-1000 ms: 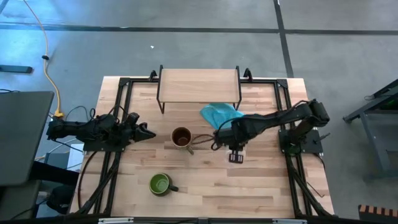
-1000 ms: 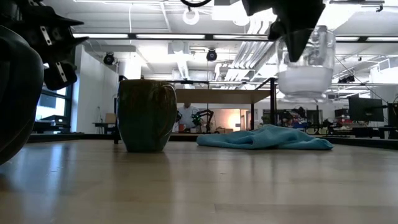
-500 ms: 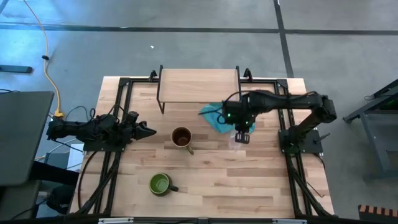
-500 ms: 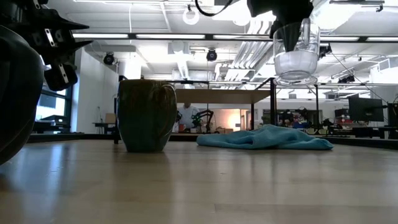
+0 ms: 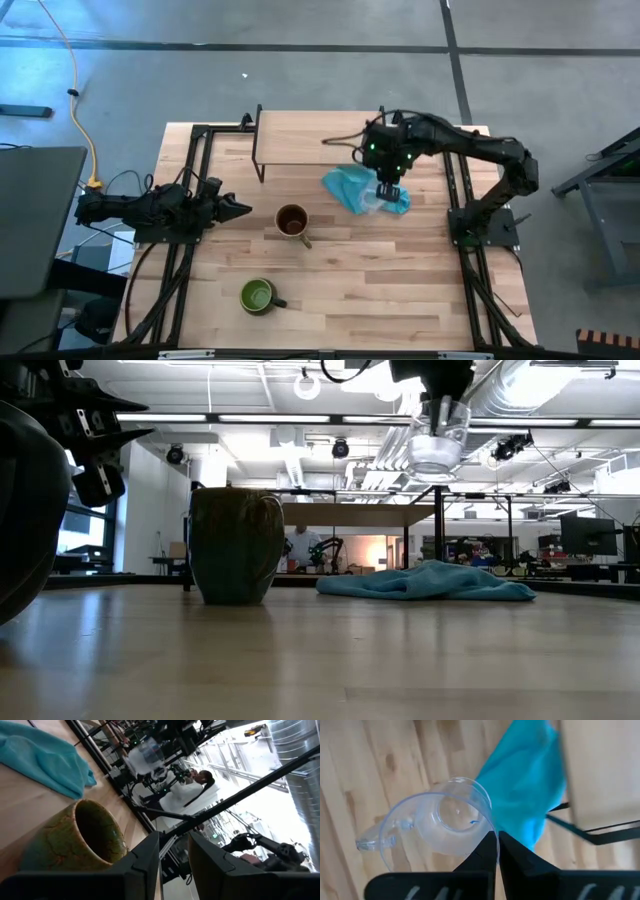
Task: Stack small to large cups/mugs on shelf
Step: Put the transparent mug on the shelf
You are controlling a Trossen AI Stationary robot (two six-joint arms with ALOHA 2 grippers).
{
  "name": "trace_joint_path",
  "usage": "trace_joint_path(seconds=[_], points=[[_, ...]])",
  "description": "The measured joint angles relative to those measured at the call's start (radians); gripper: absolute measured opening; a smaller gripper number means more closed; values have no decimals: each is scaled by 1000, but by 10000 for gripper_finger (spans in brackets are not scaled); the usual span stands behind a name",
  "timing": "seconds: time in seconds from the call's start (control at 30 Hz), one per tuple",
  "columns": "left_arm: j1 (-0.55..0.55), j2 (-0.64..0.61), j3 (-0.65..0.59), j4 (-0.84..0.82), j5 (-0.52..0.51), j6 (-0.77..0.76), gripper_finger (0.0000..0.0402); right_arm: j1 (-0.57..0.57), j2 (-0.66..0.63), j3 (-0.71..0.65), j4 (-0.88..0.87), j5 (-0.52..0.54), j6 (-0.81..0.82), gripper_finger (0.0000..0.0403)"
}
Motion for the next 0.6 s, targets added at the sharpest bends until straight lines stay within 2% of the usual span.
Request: trace_joint_path(seconds=[0.33,0.6], points=[[0,0,0,0,-2,0,90,-113,1,135,-22,22,-68,0],[0,0,0,-2,-40,2,90,-183,34,276,-59,26,-115,0]])
